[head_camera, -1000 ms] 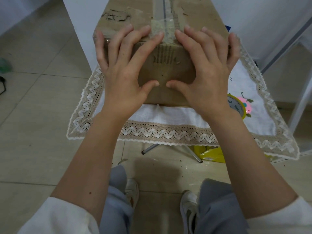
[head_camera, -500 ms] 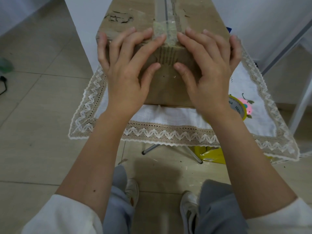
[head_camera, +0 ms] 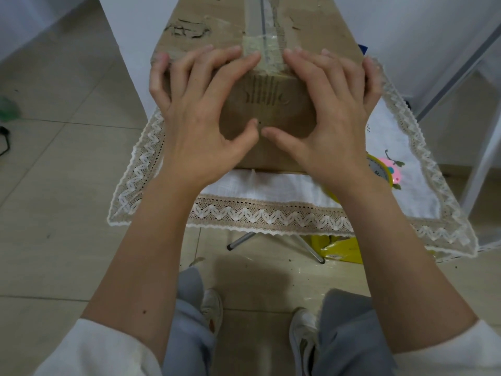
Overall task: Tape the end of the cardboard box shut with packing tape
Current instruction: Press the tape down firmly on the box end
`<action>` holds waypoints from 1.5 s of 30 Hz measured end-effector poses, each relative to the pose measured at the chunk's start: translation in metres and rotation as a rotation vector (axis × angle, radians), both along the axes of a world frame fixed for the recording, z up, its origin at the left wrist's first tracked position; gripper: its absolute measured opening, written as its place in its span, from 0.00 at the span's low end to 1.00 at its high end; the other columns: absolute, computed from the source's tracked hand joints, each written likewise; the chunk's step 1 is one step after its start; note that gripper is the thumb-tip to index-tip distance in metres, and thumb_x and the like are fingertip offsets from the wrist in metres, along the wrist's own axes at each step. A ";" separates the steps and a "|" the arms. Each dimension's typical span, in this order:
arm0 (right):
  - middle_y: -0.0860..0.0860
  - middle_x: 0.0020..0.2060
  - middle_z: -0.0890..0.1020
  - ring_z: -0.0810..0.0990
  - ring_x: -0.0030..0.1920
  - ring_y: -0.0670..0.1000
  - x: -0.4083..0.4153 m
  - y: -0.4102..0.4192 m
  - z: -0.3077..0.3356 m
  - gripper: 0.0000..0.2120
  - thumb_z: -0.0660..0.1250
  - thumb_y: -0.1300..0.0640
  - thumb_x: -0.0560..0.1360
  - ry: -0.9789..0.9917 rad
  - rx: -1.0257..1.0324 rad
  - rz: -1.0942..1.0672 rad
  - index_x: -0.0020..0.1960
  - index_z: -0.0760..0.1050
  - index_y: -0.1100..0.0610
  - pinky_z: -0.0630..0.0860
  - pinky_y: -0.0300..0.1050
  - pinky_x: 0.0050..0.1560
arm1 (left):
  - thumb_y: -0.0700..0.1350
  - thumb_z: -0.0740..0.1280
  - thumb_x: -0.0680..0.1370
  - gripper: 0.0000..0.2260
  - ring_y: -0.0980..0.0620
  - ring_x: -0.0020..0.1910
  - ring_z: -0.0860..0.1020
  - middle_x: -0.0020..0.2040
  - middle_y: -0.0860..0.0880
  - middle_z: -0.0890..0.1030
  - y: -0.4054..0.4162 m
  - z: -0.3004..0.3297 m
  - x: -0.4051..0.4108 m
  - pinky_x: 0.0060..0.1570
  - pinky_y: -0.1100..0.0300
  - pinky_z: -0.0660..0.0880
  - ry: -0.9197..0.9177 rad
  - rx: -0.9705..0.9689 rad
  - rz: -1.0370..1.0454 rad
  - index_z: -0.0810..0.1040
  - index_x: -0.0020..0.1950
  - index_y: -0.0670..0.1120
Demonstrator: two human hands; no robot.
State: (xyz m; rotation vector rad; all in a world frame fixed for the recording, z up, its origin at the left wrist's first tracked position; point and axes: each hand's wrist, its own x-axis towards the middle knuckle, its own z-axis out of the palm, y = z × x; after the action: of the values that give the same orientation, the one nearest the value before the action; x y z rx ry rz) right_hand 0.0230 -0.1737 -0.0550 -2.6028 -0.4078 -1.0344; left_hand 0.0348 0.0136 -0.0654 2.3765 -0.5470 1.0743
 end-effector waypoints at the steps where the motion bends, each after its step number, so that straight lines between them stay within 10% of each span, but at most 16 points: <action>1: 0.44 0.66 0.74 0.68 0.70 0.51 0.001 0.002 0.001 0.39 0.71 0.33 0.66 0.004 0.019 -0.008 0.72 0.69 0.47 0.51 0.57 0.75 | 0.57 0.70 0.73 0.28 0.49 0.71 0.69 0.69 0.54 0.75 -0.002 0.002 0.000 0.74 0.41 0.51 0.000 -0.007 0.000 0.73 0.72 0.52; 18: 0.39 0.68 0.75 0.69 0.58 0.57 0.019 -0.001 0.042 0.39 0.71 0.30 0.62 0.217 -0.178 -0.015 0.70 0.72 0.43 0.59 0.49 0.55 | 0.61 0.73 0.71 0.23 0.55 0.65 0.73 0.64 0.59 0.80 -0.009 0.025 0.012 0.56 0.60 0.52 0.166 -0.050 -0.089 0.79 0.64 0.57; 23: 0.43 0.66 0.76 0.67 0.59 0.54 0.024 -0.008 0.047 0.39 0.74 0.33 0.63 0.323 -0.119 0.001 0.71 0.70 0.40 0.51 0.40 0.49 | 0.60 0.77 0.67 0.29 0.52 0.64 0.72 0.64 0.58 0.80 -0.005 0.044 0.014 0.54 0.58 0.52 0.267 0.036 -0.102 0.77 0.66 0.58; 34: 0.53 0.71 0.65 0.60 0.72 0.57 0.031 0.003 0.084 0.52 0.79 0.36 0.59 0.559 -0.385 -0.044 0.77 0.58 0.43 0.62 0.50 0.71 | 0.65 0.77 0.64 0.49 0.43 0.70 0.62 0.76 0.53 0.66 -0.007 0.077 0.032 0.68 0.49 0.58 0.499 0.448 0.013 0.61 0.79 0.51; 45: 0.51 0.69 0.67 0.62 0.71 0.56 0.034 0.003 0.078 0.54 0.78 0.31 0.56 0.531 -0.364 -0.077 0.76 0.60 0.42 0.64 0.52 0.69 | 0.66 0.73 0.68 0.49 0.54 0.82 0.44 0.83 0.55 0.50 -0.004 0.075 0.030 0.74 0.29 0.40 0.632 0.487 0.047 0.50 0.81 0.55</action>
State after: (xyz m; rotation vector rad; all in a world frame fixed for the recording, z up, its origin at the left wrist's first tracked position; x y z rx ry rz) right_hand 0.0567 -0.1709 0.0231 -3.0894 -0.3904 -0.2681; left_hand 0.0646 0.0100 0.0098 2.9566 -0.5553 0.1587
